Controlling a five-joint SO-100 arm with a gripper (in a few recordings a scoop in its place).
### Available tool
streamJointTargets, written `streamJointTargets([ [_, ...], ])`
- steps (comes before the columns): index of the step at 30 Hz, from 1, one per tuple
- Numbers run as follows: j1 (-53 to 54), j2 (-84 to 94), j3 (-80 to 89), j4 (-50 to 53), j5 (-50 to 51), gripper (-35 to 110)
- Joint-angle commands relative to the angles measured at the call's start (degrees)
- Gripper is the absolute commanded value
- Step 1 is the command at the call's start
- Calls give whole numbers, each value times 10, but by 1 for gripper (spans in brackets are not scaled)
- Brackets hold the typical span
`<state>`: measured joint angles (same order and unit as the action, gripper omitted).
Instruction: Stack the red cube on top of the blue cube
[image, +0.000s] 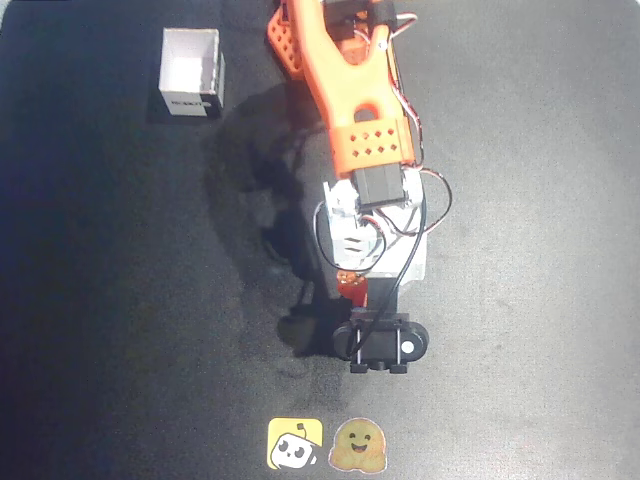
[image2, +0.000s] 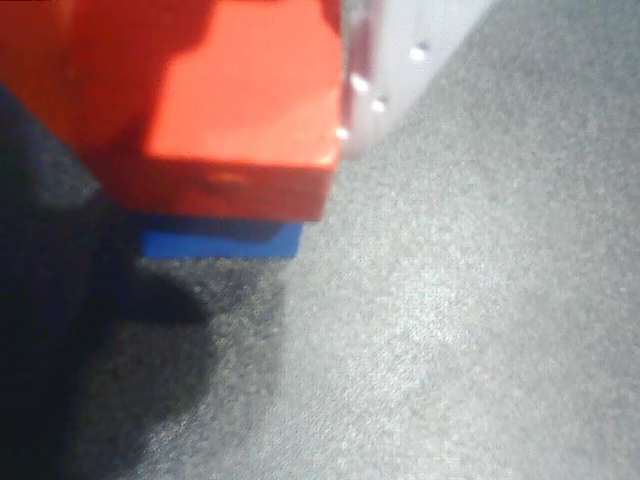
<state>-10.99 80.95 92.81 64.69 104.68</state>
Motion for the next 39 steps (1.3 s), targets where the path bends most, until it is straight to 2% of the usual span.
streamJointTargets([
  [1, -3, 2, -14, -8, 4, 0],
  [39, -1, 85, 75, -14, -1, 0],
])
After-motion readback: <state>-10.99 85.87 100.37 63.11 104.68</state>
